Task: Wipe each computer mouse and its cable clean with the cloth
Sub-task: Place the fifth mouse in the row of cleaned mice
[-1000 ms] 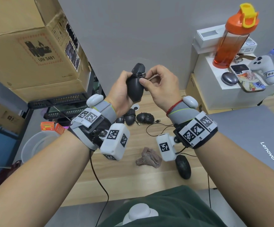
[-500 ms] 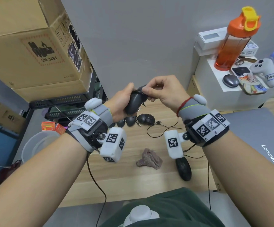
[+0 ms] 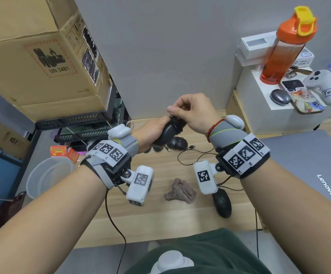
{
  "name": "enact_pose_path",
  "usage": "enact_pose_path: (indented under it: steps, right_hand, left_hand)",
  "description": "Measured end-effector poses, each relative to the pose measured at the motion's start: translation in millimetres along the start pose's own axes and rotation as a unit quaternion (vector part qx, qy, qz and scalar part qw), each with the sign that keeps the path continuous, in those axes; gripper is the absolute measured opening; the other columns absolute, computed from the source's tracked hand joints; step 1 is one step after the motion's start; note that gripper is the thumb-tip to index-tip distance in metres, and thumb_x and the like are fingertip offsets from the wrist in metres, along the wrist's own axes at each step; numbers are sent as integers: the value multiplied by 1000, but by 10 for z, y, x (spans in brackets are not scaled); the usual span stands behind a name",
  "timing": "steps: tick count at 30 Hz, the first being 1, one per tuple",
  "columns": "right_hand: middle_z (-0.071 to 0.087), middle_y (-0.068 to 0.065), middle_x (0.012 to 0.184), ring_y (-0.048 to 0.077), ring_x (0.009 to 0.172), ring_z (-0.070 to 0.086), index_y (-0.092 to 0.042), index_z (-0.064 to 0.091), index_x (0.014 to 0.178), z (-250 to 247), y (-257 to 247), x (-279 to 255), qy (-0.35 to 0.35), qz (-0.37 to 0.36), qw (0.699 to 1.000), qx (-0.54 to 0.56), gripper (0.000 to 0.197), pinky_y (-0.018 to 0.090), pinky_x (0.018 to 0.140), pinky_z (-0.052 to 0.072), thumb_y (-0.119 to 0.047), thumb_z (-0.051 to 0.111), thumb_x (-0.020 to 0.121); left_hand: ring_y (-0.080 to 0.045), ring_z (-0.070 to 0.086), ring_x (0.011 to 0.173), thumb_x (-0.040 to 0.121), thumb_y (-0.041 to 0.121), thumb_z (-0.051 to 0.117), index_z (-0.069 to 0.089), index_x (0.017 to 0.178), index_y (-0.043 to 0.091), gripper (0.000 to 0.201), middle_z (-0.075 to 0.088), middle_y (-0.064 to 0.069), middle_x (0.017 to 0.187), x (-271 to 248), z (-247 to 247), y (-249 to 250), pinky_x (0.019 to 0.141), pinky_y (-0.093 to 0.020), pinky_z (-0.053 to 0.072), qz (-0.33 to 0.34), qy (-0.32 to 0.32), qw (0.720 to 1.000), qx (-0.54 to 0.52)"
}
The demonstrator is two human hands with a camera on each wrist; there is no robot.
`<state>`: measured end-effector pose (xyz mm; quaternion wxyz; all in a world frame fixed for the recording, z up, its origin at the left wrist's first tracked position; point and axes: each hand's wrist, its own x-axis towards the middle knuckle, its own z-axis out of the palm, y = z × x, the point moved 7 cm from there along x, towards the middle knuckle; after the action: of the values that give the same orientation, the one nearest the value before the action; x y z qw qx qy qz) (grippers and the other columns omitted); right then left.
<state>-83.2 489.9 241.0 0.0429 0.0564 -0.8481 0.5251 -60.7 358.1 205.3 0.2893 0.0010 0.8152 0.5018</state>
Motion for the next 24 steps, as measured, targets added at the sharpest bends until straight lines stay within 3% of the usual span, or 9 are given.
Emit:
enact_pose_path:
  steps: [4, 7, 10, 12, 15, 17, 20, 23, 24]
  right_hand:
    - [62, -8, 62, 15, 60, 55, -25, 63, 64, 131, 194, 52, -45, 35, 998, 14, 30, 38, 71, 53, -42, 67, 89]
    - [61, -10, 61, 14, 60, 53, -23, 62, 67, 225, 319, 41, -62, 62, 995, 56, 30, 33, 69, 47, -39, 65, 92]
    - [61, -8, 67, 14, 66, 54, -23, 63, 70, 387, 435, -1, -85, 82, 990, 73, 27, 33, 71, 45, -41, 65, 91]
    - [63, -8, 73, 16, 69, 57, -24, 64, 76, 440, 465, -20, -80, 87, 988, 98, 21, 35, 73, 48, -39, 67, 90]
    - [61, -8, 83, 5, 73, 56, -18, 63, 94, 507, 639, -71, -58, 128, 984, 112, 16, 29, 77, 51, -34, 63, 94]
    - [60, -9, 83, 3, 69, 54, -22, 63, 94, 632, 853, -154, -71, 164, 977, 119, 14, 31, 78, 50, -35, 60, 96]
    - [60, -8, 88, 15, 78, 57, -28, 60, 88, 810, 1242, -330, -104, 226, 967, 51, 15, 37, 76, 53, -41, 60, 94]
    - [58, -2, 88, 21, 76, 55, -25, 63, 96, 1016, 1643, -600, -149, 276, 950, -8, 18, 33, 64, 49, -41, 66, 90]
    - [58, -1, 91, 21, 80, 57, -25, 65, 100, 1272, 1939, -756, -184, 305, 934, -39, 20, 31, 67, 48, -42, 67, 89]
  left_hand:
    - [-18, 52, 58, 107, 40, 31, 62, 93, 15, 43, 66, 1, 67, 21, 124, -79, 51, -26, 29, 24, -77, 985, -154]
    - [-14, 54, 63, 100, 44, 44, 61, 100, 18, 31, 65, 5, 75, 43, 156, -201, 59, -31, 31, 29, -100, 977, -187]
    - [-14, 43, 68, 94, 43, 65, 57, 94, 22, 22, 60, 9, 66, 85, 179, -379, 60, -28, 33, 20, -69, 989, -129]
    - [-14, 44, 67, 87, 42, 71, 57, 98, 21, 28, 60, 7, 69, 150, 163, -494, 60, -27, 35, 2, -30, 991, -133]
    - [-15, 48, 67, 70, 43, 70, 56, 112, 16, 52, 59, -1, 83, 219, 103, -733, 59, -28, 39, -38, 33, 981, -189]
    - [-15, 46, 67, 72, 41, 70, 57, 108, 16, 45, 57, 1, 78, 268, 90, -969, 61, -29, 38, -55, 53, 975, -210]
    - [-17, 42, 64, 75, 38, 69, 57, 96, 17, 32, 51, 4, 64, 293, 74, -1300, 60, -30, 35, -88, 67, 966, -232]
    - [-18, 42, 63, 69, 41, 67, 59, 99, 15, 40, 52, -5, 79, 250, 135, -1587, 59, -29, 34, -124, 65, 964, -228]
    - [-18, 44, 63, 69, 42, 67, 60, 103, 14, 45, 53, -7, 85, 294, 218, -1932, 58, -29, 34, -156, 58, 956, -240]
